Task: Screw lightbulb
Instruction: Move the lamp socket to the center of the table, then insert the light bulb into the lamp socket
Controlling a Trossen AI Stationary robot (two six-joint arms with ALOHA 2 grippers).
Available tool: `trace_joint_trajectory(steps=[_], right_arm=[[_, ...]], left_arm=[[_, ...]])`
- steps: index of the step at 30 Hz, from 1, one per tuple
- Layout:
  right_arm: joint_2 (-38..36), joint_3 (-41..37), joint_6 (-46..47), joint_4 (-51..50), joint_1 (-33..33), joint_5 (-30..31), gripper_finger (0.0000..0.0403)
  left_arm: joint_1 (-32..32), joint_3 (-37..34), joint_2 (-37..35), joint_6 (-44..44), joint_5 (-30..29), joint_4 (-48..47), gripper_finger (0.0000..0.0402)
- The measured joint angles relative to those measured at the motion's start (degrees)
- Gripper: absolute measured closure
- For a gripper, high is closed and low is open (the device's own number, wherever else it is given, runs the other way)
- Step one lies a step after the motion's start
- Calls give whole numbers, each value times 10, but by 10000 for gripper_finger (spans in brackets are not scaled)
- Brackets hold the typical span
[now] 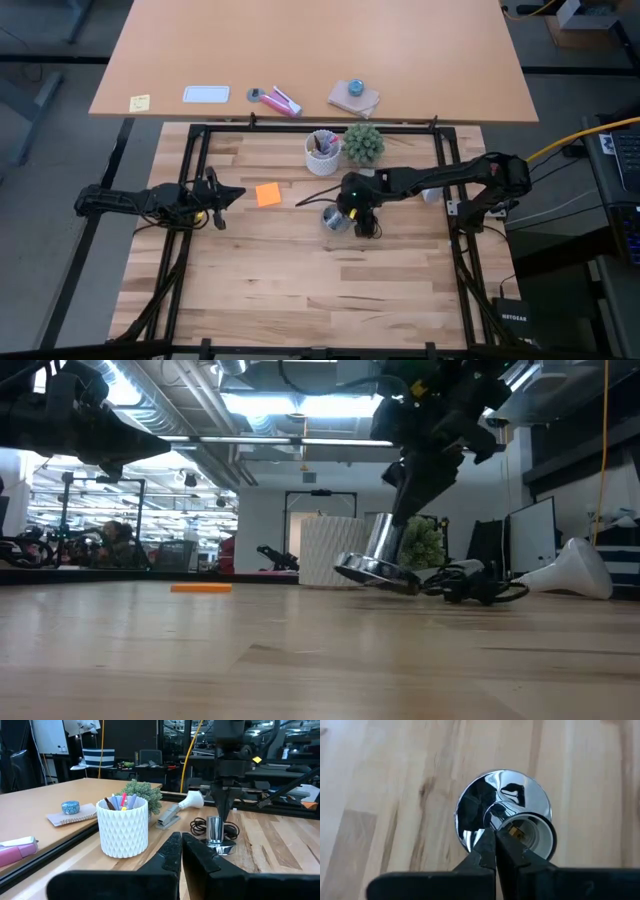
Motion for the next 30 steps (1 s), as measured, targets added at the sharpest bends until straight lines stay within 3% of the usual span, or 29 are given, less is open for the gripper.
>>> trace_joint_trajectory(steps=[13,17,24,30], right_arm=[[0,0,1,41,-1,2,332],[0,7,2,29,-1,38,326],[1,121,10,-156,-1,94,326],[1,252,80,-345,-1,131,327]], left_arm=[[0,0,0,0,0,0,396],[0,0,0,0,0,0,396],[0,0,0,0,0,0,396],[0,0,0,13,0,0,396]])
